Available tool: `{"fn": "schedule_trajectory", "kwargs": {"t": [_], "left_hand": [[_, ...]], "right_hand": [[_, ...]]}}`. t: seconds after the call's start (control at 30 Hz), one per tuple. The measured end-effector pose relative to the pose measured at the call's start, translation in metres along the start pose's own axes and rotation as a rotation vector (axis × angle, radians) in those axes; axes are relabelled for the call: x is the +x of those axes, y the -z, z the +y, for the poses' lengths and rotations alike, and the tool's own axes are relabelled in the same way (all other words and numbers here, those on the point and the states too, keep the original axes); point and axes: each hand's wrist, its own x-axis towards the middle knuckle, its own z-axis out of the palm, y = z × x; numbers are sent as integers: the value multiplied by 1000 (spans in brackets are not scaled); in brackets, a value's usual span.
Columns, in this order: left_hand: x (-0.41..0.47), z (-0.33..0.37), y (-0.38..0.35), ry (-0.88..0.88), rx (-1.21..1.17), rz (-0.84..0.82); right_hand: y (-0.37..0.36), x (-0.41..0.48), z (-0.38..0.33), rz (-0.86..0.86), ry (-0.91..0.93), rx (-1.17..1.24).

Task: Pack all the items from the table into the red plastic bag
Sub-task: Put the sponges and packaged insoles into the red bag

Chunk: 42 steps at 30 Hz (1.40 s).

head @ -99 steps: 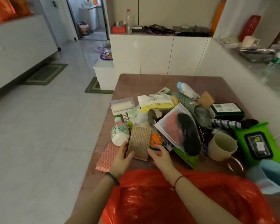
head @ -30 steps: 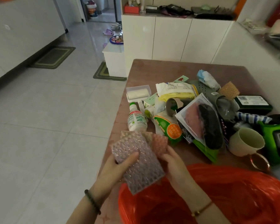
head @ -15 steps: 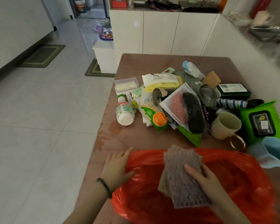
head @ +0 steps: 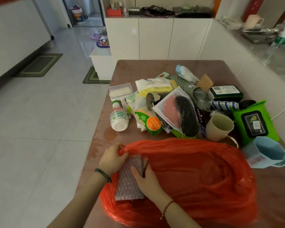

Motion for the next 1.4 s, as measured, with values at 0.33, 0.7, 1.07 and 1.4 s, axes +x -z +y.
{"fn": "schedule_trajectory", "kwargs": {"t": [0.33,0.7,1.07,1.4], "left_hand": [[12,44,13,-233,139,-88],[80,145,-50,-166,-356,-61],[71,168,-65,-49,-790,-158],[89,134,-33,222,-1074,109]], "right_hand": [[131,15,-45,484,346,-107],[172,114,-48,372,52,-774],[202,55,-87,482,293,-170],[186,89,-65,211,372,-304]]}}
